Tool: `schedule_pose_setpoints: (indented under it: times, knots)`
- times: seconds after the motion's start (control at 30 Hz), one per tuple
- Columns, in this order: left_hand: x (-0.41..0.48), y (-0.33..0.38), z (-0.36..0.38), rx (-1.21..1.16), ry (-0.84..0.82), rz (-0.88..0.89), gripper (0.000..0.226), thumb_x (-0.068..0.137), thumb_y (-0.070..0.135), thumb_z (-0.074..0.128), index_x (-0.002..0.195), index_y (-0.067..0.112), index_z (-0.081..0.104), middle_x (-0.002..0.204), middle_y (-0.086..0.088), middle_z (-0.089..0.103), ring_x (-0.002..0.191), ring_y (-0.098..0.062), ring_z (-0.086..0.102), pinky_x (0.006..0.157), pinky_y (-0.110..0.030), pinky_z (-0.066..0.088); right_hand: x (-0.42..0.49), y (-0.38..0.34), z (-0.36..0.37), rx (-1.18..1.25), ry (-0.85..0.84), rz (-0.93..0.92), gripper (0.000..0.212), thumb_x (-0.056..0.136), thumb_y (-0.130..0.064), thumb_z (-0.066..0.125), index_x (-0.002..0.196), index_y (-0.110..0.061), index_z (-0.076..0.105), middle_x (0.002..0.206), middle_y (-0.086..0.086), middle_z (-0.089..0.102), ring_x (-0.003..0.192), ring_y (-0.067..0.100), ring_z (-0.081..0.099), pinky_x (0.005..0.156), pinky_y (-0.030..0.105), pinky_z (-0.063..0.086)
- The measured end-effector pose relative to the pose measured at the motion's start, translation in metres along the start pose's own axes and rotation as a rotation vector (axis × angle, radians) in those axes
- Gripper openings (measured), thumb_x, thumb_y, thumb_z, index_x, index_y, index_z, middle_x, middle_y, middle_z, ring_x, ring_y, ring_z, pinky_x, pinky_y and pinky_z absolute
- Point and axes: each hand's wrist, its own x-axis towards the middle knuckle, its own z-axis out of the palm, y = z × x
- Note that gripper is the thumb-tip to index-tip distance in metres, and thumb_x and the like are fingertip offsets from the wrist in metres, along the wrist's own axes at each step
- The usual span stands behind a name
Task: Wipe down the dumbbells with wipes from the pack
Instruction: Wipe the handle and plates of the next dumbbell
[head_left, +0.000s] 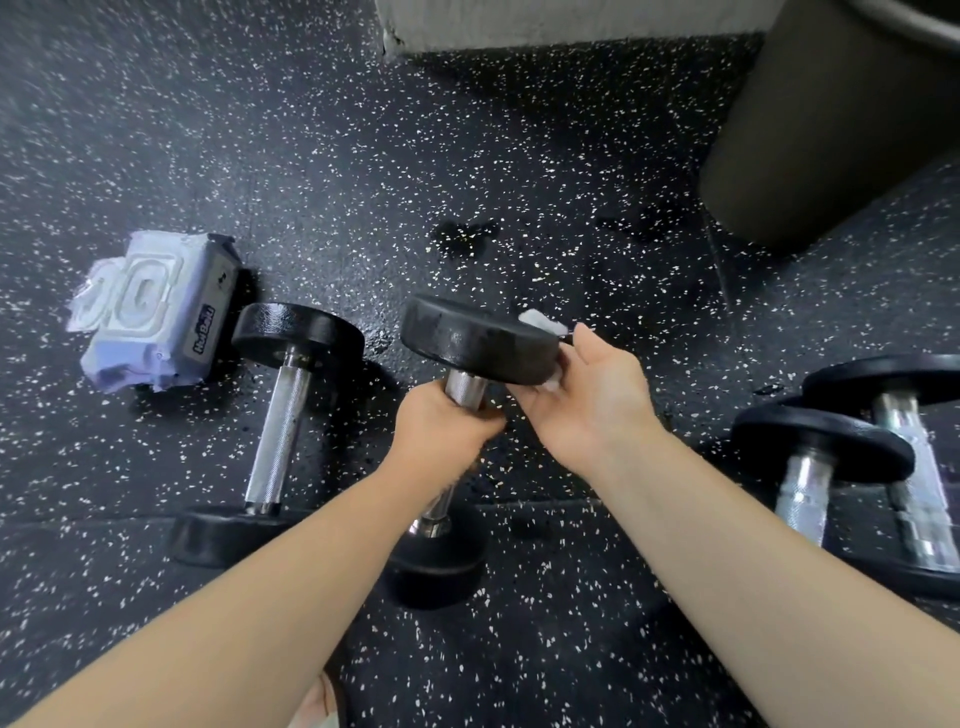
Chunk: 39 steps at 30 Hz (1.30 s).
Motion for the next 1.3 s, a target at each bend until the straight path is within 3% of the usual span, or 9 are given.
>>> schedule_pose_setpoints:
  times: [0.23,0.33,0.43,0.6,0.7,0.8,0.97,1.13,1.3]
  knots:
    - [0.004,-0.001,-0.005,-0.052,-0.011,-0.033,0.03,0.071,0.001,0.073,0.057,0.013,0.049,0.047,-0.004,0.044,0.04,-0.017,0.037,0.047,-0.029,0.037,-0.05,-0.006,0.0,0.014,-0.065,0.076,0.052,0.104,-0.031,0.027,0.13,0.008,0.049,0.114,0.017,0.064,0.125,0.028,0.055,0.114,0.04,0.033]
    - [0.006,-0.003,-0.006,-0.067,-0.014,-0.043,0.026,0.072,-0.002,0.07,0.061,0.011,0.052,0.05,-0.006,0.044,0.039,-0.017,0.036,0.045,-0.026,0.036,-0.033,0.0,0.01,0.026,-0.066,0.076,0.056,0.104,-0.034,0.026,0.128,0.012,0.047,0.096,0.018,0.064,0.101,0.024,0.067,0.112,0.04,0.036]
    - [0.008,-0.006,-0.008,-0.086,-0.025,-0.04,0.028,0.072,-0.009,0.064,0.06,0.012,0.05,0.045,-0.001,0.042,0.038,-0.016,0.035,0.047,-0.027,0.035,-0.006,0.006,0.013,0.019,0.009,0.081,0.058,0.104,-0.039,0.026,0.131,0.009,0.046,0.128,0.024,0.059,0.12,0.031,0.057,0.107,0.041,0.041]
    - [0.002,-0.004,-0.01,-0.092,-0.038,-0.004,0.031,0.073,-0.004,0.067,0.059,0.015,0.047,0.044,0.004,0.042,0.043,-0.017,0.037,0.049,-0.028,0.035,0.015,0.007,0.009,-0.067,0.088,0.092,0.048,0.103,-0.039,0.033,0.103,0.001,0.059,0.117,0.016,0.065,0.106,0.034,0.061,0.094,0.039,0.05]
    - [-0.013,-0.002,-0.008,0.246,0.095,0.095,0.022,0.069,0.02,0.068,0.08,0.022,0.049,0.061,0.009,0.055,0.057,-0.019,0.051,0.059,-0.032,0.043,0.013,0.009,0.002,-0.054,0.07,0.049,0.047,0.103,-0.034,0.033,0.118,0.002,0.06,0.138,0.017,0.053,0.124,0.035,0.055,0.088,0.039,0.054]
    - [-0.025,-0.001,-0.001,0.535,0.187,0.188,0.031,0.081,0.029,0.06,0.102,0.024,0.038,0.08,0.005,0.059,0.074,-0.024,0.056,0.066,-0.035,0.042,0.006,0.011,-0.005,-0.063,0.082,-0.001,0.042,0.104,-0.03,0.031,0.109,0.002,0.058,0.096,0.023,0.068,0.099,0.031,0.064,0.093,0.04,0.051]
    - [-0.004,0.0,-0.004,0.419,0.158,0.185,0.016,0.085,0.029,0.061,0.088,0.018,0.05,0.075,0.001,0.061,0.072,-0.024,0.06,0.067,-0.037,0.05,-0.007,0.013,-0.006,0.047,0.038,0.003,0.024,0.103,-0.03,0.03,0.118,-0.013,0.038,0.068,0.006,0.027,0.063,0.017,0.037,0.111,0.038,0.038]
    - [-0.005,0.005,0.006,0.054,0.064,0.056,0.03,0.08,0.008,0.067,0.056,0.015,0.05,0.041,0.004,0.048,0.042,-0.018,0.042,0.047,-0.027,0.039,-0.039,0.003,0.01,-0.044,-0.031,-0.031,0.051,0.103,-0.031,0.032,0.124,0.011,0.05,0.105,0.017,0.066,0.103,0.024,0.065,0.11,0.037,0.039]
    - [-0.006,0.004,0.014,-0.042,0.017,-0.027,0.028,0.077,-0.006,0.056,0.056,0.008,0.046,0.037,-0.004,0.04,0.029,-0.014,0.035,0.037,-0.019,0.03,-0.033,0.003,0.008,-0.019,-0.024,0.017,0.049,0.103,-0.036,0.03,0.122,0.004,0.051,0.077,0.011,0.056,0.075,0.018,0.059,0.109,0.037,0.039]
